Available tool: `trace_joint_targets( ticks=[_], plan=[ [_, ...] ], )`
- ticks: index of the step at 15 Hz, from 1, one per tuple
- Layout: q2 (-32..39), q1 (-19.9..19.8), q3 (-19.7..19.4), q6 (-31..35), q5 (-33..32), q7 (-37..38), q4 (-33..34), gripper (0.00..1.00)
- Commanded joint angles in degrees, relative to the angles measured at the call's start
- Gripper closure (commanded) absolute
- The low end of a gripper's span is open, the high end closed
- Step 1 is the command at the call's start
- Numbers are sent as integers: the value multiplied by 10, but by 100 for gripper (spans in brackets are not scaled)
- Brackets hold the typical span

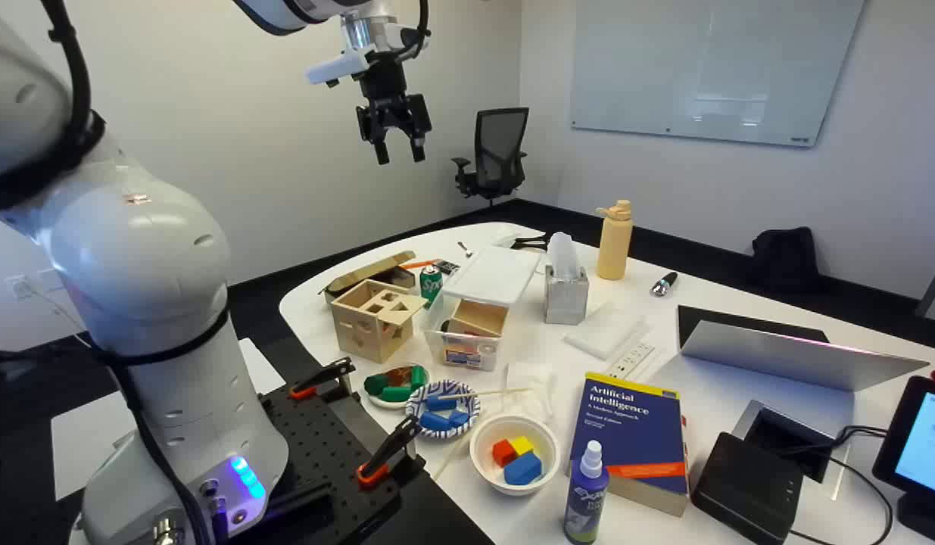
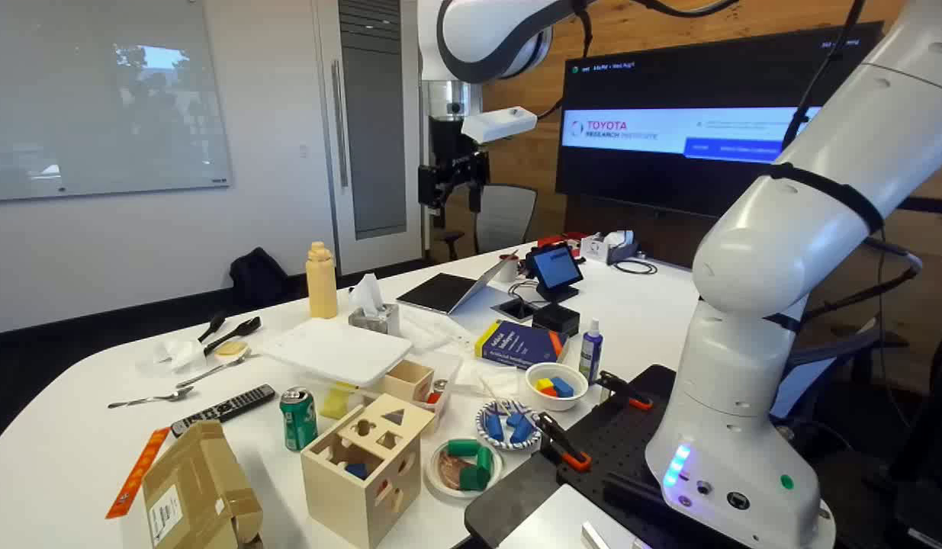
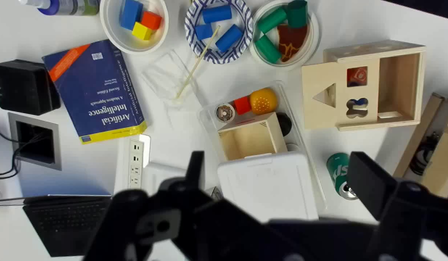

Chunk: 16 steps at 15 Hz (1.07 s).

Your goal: Use the wooden stirrer to stir the black and white bowl.

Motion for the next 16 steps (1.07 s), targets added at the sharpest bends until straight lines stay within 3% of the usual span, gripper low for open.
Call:
trace_joint_targets(
  ticks=[1,5,9,13,16],
  plan=[
    [2,12,-11,-2,-5,5,1,0],
    [102,-31,-42,52,-2,68,6,0],
    [225,-73,-95,163,-14,122,15,0],
    [378,-85,-154,293,16,105,38,0],
    [483,-85,-176,347,56,87,78,0]
  ],
)
